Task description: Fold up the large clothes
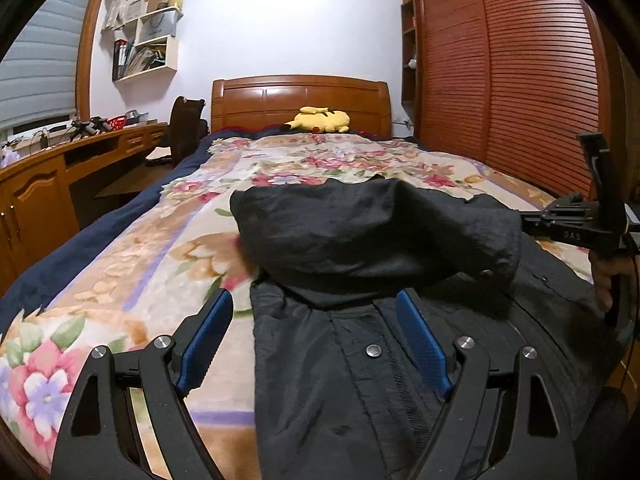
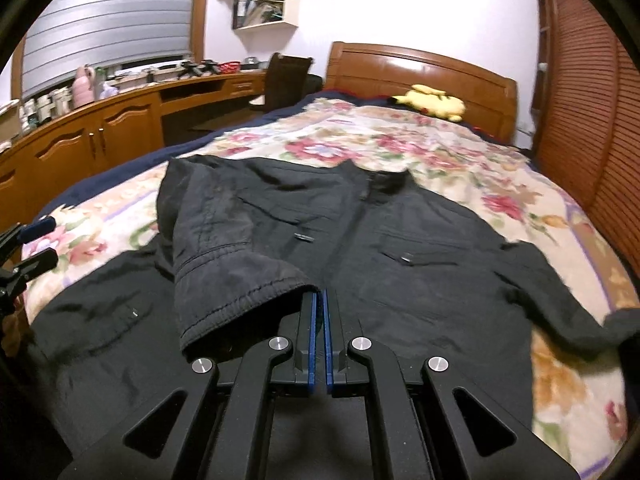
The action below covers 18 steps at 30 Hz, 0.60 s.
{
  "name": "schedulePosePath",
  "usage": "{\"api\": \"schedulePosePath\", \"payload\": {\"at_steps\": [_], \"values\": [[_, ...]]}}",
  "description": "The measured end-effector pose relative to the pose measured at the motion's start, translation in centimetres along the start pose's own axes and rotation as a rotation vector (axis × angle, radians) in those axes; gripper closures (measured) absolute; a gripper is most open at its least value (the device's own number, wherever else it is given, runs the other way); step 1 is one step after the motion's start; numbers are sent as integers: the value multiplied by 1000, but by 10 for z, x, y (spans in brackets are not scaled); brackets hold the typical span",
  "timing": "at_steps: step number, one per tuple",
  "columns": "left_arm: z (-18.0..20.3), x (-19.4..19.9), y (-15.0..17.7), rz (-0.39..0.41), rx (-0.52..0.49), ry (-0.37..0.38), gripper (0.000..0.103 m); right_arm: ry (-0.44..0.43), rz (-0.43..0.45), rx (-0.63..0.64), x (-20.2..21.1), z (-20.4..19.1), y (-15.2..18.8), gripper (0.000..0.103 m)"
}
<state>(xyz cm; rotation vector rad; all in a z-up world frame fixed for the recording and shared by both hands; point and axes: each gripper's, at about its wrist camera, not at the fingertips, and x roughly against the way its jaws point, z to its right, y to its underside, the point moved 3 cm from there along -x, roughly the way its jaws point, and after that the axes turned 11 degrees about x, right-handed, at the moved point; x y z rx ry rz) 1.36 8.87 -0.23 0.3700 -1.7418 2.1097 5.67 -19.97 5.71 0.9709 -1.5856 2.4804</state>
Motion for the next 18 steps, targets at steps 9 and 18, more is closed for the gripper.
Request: {"api": "schedulePosePath", "payload": {"at_steps": [9,18], "values": [[6,-1,3,-8,-4,5,19,37,-97,28,19,-20,28,96],[8,-3,4,-15,-1,2,19,11,-1,44,47,-48,6,42]]}}
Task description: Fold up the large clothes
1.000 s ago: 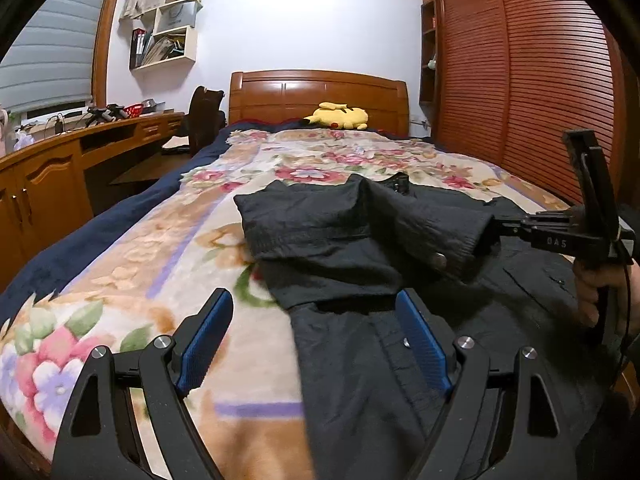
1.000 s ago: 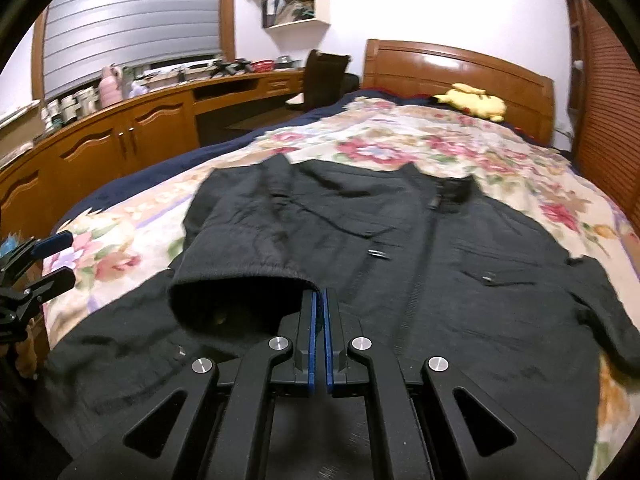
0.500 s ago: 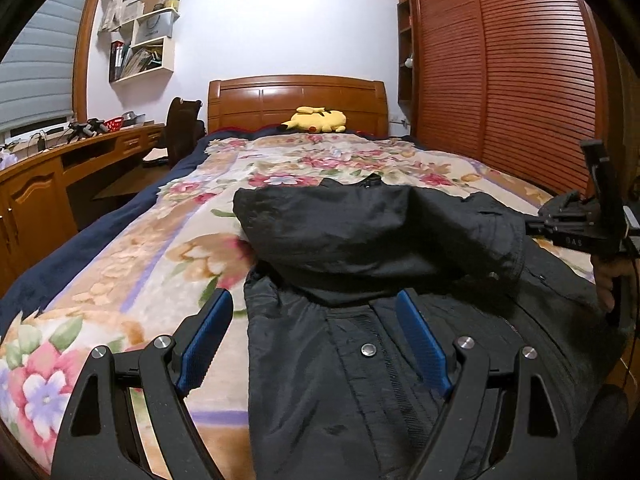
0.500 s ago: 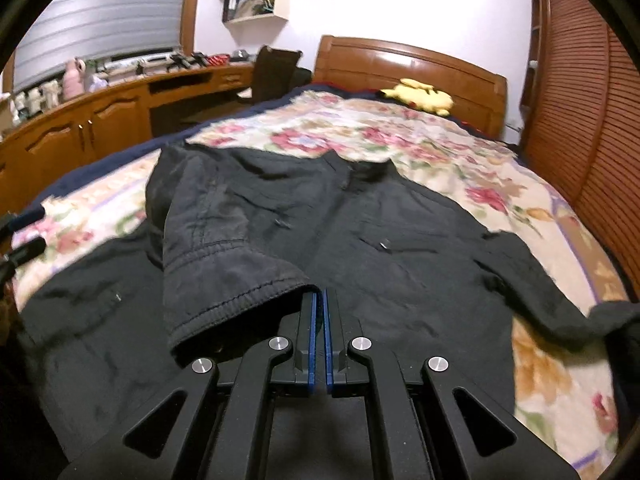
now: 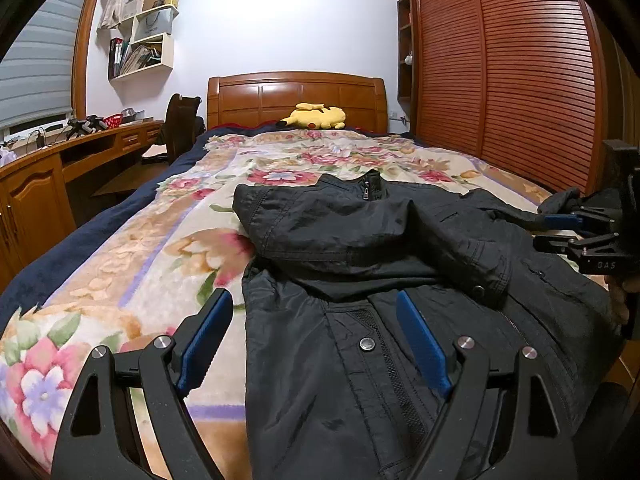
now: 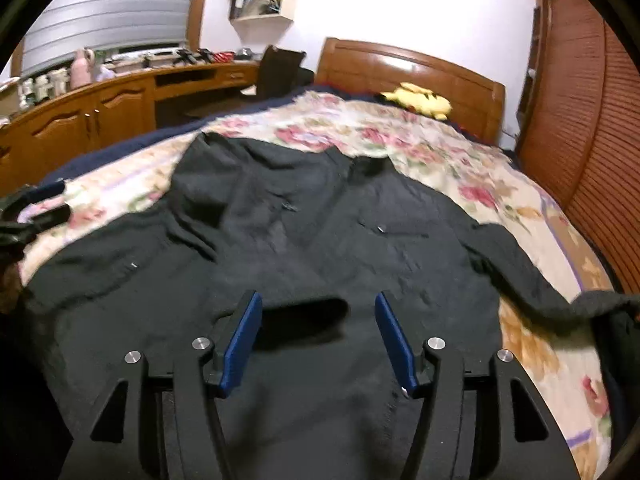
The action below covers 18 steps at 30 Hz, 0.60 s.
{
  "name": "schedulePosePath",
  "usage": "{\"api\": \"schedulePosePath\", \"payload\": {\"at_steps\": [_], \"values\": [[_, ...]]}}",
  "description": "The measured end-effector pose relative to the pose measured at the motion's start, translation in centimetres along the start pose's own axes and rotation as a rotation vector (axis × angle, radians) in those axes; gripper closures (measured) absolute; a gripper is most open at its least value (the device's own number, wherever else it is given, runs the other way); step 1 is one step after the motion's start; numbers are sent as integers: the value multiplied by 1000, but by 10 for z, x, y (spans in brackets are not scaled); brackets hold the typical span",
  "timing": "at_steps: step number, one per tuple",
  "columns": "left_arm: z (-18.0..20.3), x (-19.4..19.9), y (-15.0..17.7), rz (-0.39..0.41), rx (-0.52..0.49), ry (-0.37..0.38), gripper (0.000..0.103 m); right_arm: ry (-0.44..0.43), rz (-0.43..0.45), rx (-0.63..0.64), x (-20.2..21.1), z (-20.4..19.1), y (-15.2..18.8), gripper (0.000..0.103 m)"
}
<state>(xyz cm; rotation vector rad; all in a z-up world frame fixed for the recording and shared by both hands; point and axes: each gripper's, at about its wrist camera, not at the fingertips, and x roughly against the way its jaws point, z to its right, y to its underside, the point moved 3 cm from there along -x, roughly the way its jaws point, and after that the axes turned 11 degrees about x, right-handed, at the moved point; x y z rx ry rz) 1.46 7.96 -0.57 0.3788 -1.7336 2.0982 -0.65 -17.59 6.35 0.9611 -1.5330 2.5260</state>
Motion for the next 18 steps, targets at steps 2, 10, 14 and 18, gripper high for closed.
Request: {"api": "schedulePosePath", "payload": {"at_steps": [2,10,14,18], "values": [[0,0,0,0,-4,-2,19,-27,-1,8,-10,-3,0,42],[1,-5,3,-14,-12,-5,19,-87,-90,78,-69,-20,-8,42],[1,-10,6,-34,-15,-9,19,-73,-155,151,-93,-24,-13,42],[1,-12,7,-45,-13,-10,19,-76,-160,160,-99,-18,-18,61]]}}
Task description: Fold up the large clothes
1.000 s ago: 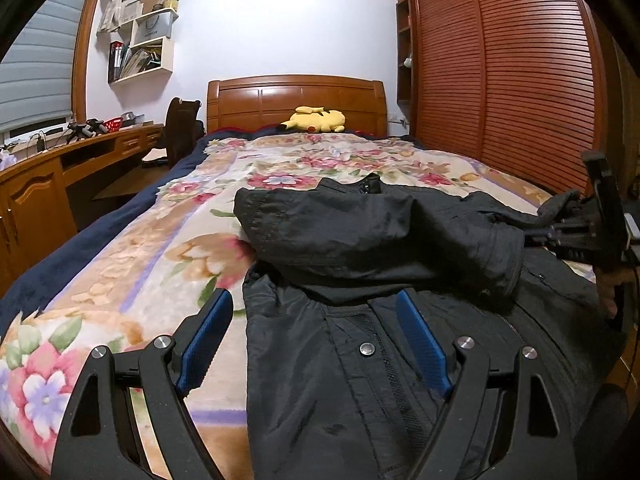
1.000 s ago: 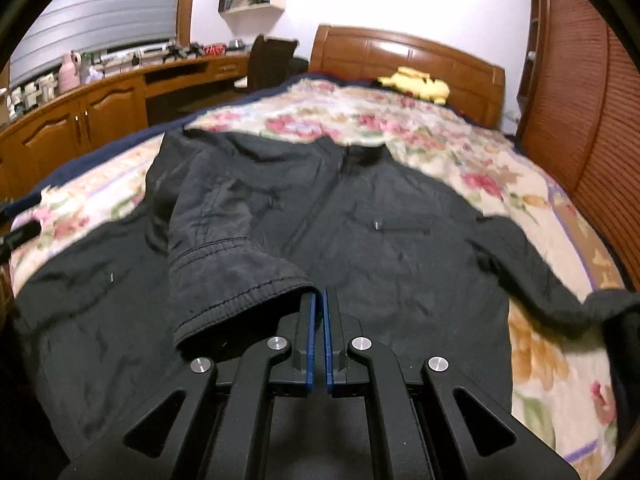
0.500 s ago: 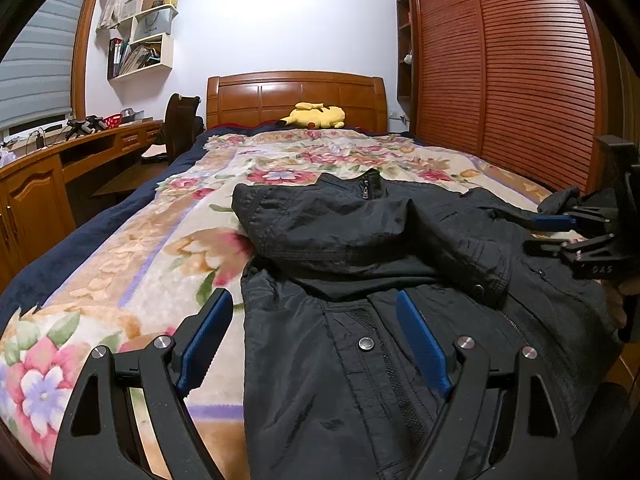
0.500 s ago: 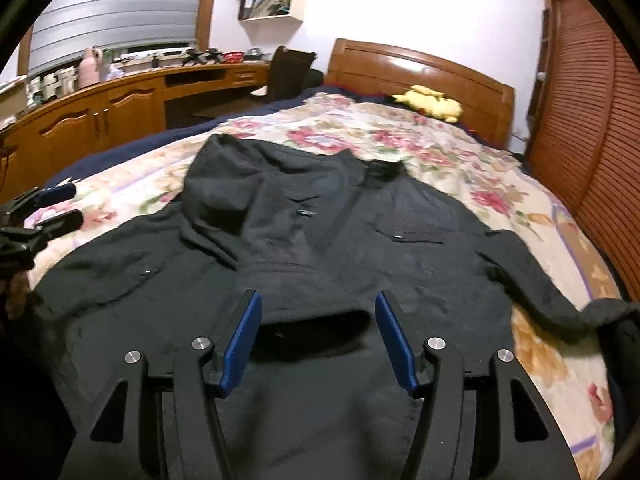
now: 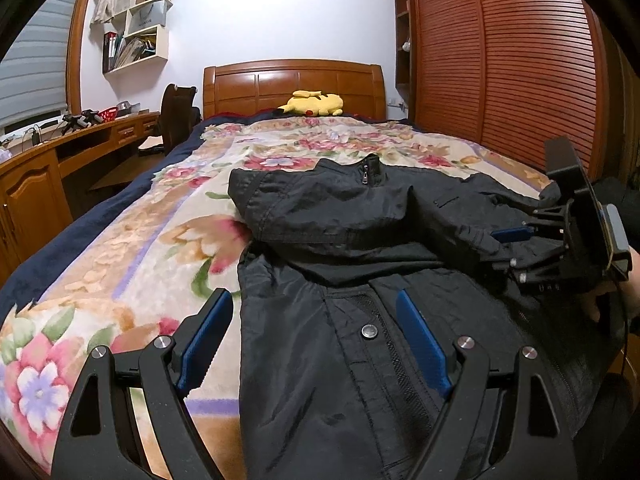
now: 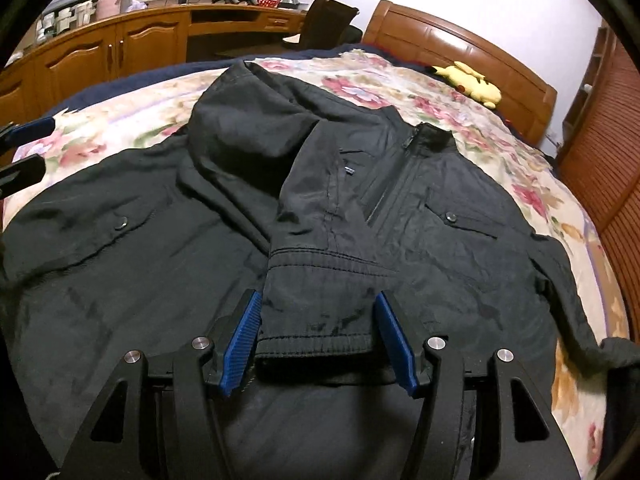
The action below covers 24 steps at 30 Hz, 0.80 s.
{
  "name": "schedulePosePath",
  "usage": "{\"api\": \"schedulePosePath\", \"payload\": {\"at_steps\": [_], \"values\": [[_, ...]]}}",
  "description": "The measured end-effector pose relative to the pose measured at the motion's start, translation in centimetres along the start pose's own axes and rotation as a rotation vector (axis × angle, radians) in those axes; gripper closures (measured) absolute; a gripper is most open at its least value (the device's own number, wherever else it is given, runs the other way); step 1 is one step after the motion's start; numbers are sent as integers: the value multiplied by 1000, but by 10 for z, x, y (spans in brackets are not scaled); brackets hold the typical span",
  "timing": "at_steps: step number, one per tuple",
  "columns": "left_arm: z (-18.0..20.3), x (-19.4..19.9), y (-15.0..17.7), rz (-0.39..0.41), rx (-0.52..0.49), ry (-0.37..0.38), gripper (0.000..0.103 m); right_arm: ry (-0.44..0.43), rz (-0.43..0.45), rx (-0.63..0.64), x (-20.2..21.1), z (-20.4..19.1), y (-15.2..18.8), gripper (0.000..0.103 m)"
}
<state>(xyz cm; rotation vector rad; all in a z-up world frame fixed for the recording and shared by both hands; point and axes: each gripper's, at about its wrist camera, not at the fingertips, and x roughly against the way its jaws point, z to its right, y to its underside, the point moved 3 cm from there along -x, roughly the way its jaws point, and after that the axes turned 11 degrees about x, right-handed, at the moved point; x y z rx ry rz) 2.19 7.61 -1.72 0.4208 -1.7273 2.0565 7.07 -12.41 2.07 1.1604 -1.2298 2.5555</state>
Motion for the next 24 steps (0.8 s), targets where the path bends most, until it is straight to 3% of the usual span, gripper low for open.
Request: {"api": "schedulePosePath", "payload": {"at_steps": [1,3,16,19,24], "values": [[0,0,0,-1,1,0,19,-9,-9,0,-2,2,0,76],[1,0,0,-1,0,-1,19,1,-16,7,1,2,-1,90],[4,0,1,4,-10,13,19,23,181,-226,86,82,5,94],[4,-1,1,-1,-11,10,19,59,175,-261,95,96,15,94],[8,-3,1,-5,-13,5,19,112,46,-308,73,116,43,94]]}}
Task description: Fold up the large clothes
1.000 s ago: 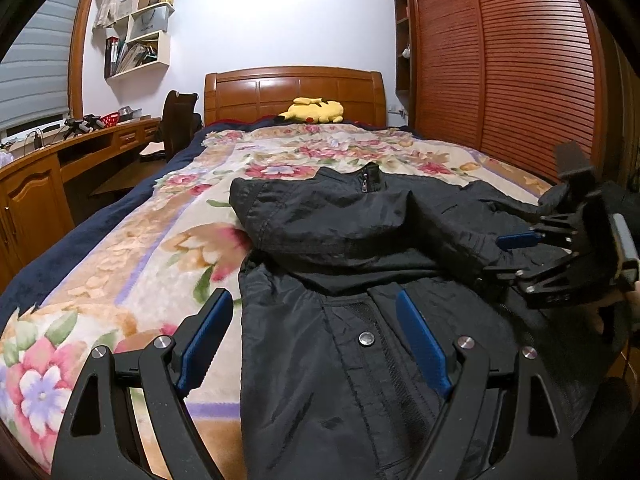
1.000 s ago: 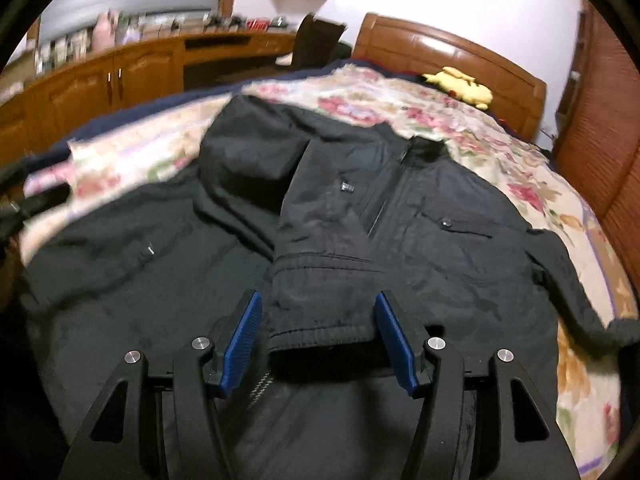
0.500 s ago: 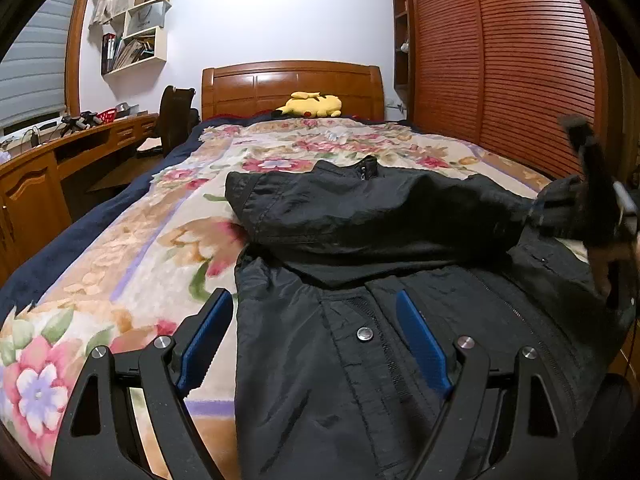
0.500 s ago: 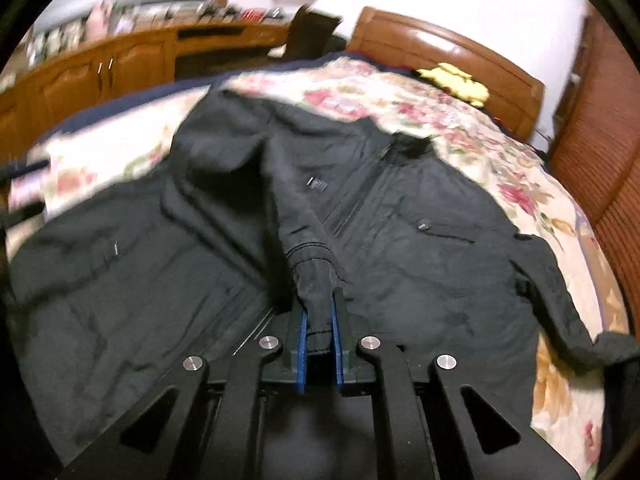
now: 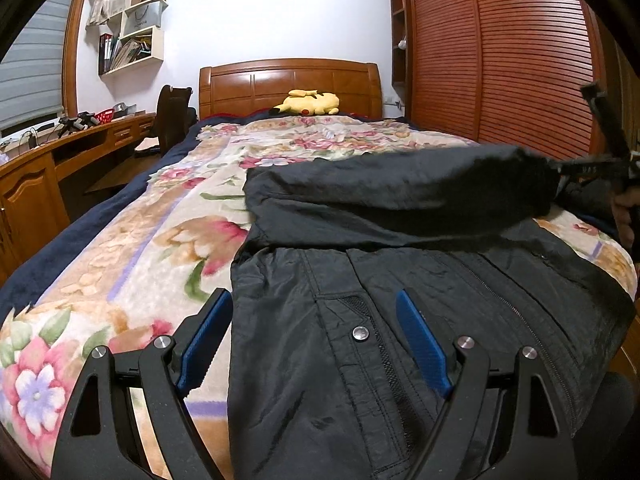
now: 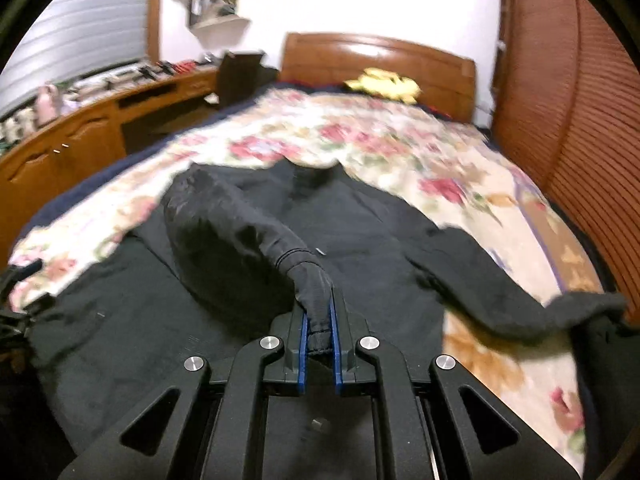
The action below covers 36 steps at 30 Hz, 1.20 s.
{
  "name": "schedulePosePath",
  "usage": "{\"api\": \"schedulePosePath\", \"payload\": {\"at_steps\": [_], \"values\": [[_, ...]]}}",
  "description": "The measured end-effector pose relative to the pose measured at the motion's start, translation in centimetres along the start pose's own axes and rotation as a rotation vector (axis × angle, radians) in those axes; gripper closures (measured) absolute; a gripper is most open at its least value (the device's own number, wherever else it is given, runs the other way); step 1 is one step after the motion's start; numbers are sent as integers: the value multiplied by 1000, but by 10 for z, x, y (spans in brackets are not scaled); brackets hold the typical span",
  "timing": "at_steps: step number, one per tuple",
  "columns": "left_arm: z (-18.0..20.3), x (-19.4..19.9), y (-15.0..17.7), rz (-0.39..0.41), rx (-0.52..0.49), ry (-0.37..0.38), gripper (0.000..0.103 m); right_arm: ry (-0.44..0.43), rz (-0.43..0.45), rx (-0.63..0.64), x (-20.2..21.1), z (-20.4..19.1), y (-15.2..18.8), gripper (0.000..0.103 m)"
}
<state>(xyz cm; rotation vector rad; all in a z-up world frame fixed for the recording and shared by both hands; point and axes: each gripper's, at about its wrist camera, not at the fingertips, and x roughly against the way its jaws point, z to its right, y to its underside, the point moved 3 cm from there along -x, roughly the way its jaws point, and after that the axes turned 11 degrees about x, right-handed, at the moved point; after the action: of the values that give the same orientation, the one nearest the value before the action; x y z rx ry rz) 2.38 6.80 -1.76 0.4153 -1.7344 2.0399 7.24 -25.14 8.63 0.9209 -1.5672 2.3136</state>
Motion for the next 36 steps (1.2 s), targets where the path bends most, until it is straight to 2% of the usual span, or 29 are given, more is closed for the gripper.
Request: {"api": "schedulePosePath", "payload": {"at_steps": [4,8,12,16,20,24,27,29,30,32,36], "values": [[3,2,-1,4,-4,5,19,-18,-70,3,-24,-2,19,94],[9,8,-7,10,-20,5,19,-72,-56,-20,-28,-4,16,94],[15,17,-24,20,-17,38,19,-132,-26,-41,-18,7,10,94],[25,22,-34,49,-26,46,16,-183,0,-56,10,11,10,94],[35,24,-41,50,-26,84,15,-260,28,-91,26,11,18,94],[46,24,-48,53,-32,103,15,-338,9,-153,32,17,31,94],[57,24,-55,68,-44,119,14,-254,-17,-112,26,20,46,94],[62,22,-56,75,-46,126,0,-172,-40,-89,17,25,56,90],[64,21,-56,77,-44,134,0,-120,-52,-73,13,26,61,85],[69,17,-53,68,-39,155,0,-42,-53,-18,8,28,68,84],[74,3,-46,43,-35,164,0,-8,-22,7,-2,32,75,81]]}}
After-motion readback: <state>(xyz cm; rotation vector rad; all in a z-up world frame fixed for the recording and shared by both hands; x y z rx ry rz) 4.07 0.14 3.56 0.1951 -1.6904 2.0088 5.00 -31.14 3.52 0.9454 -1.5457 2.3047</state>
